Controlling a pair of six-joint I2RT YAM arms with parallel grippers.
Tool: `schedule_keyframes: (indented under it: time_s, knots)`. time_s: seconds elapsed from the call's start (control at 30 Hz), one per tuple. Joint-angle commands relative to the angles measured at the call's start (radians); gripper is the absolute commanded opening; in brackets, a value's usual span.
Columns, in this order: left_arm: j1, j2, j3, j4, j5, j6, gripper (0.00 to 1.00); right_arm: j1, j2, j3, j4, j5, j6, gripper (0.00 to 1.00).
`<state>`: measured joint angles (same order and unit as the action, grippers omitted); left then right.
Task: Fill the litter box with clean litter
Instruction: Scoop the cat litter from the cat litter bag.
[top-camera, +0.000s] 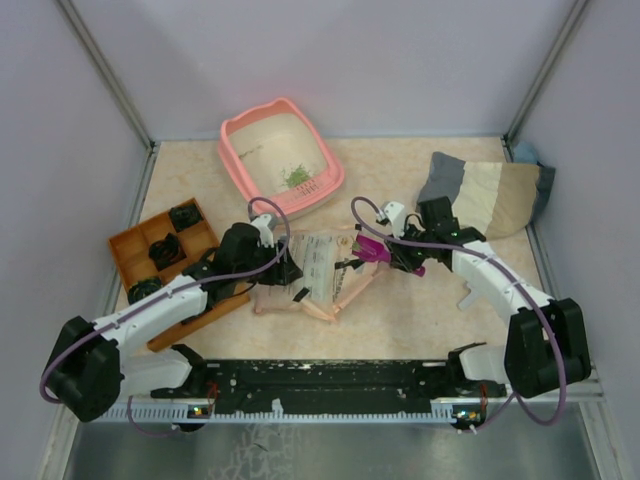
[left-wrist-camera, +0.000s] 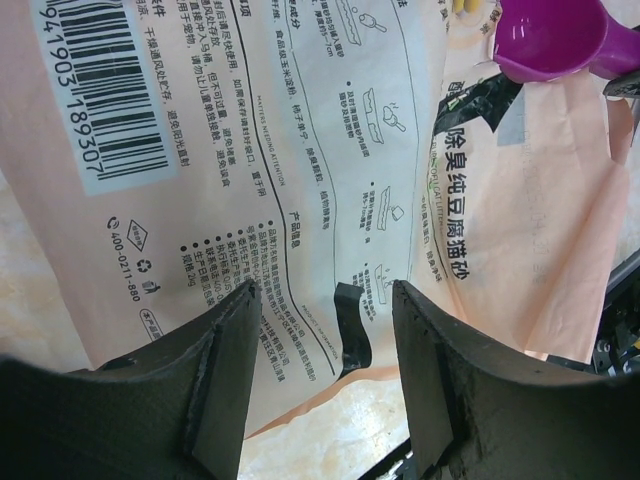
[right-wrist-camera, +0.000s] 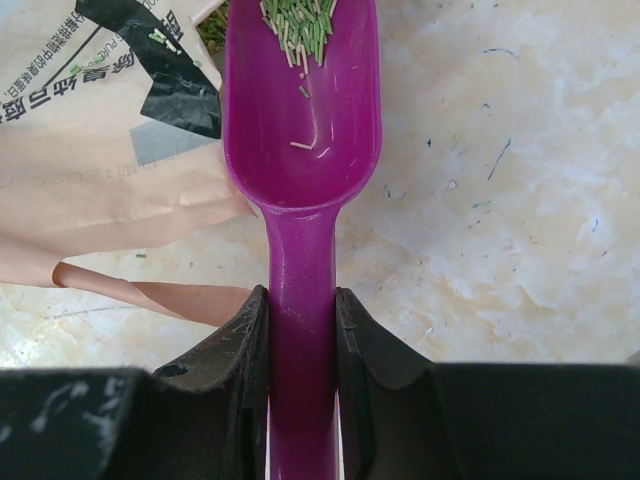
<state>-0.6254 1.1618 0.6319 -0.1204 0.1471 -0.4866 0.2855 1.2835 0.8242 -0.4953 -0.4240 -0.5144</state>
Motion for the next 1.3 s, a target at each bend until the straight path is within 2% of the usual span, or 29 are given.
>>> schedule_keyframes:
  time_s: [0.0,0.5,0.83,1.27]
  knots:
    - [0.009,0.01,0.035,-0.012,0.018,0.022,0.61,-0.025,-0.063,-0.016,0.004,-0.022,-0.013,0.0]
    - [0.009,0.004,0.063,-0.047,0.025,0.041,0.62,-0.113,-0.122,-0.094,0.071,-0.146,0.018,0.0]
    - [0.009,-0.004,0.07,-0.058,0.026,0.046,0.62,-0.12,-0.13,-0.115,0.114,-0.225,0.015,0.0]
    - [0.009,0.004,0.082,-0.06,0.036,0.054,0.62,-0.13,-0.12,-0.122,0.082,-0.199,0.023,0.0]
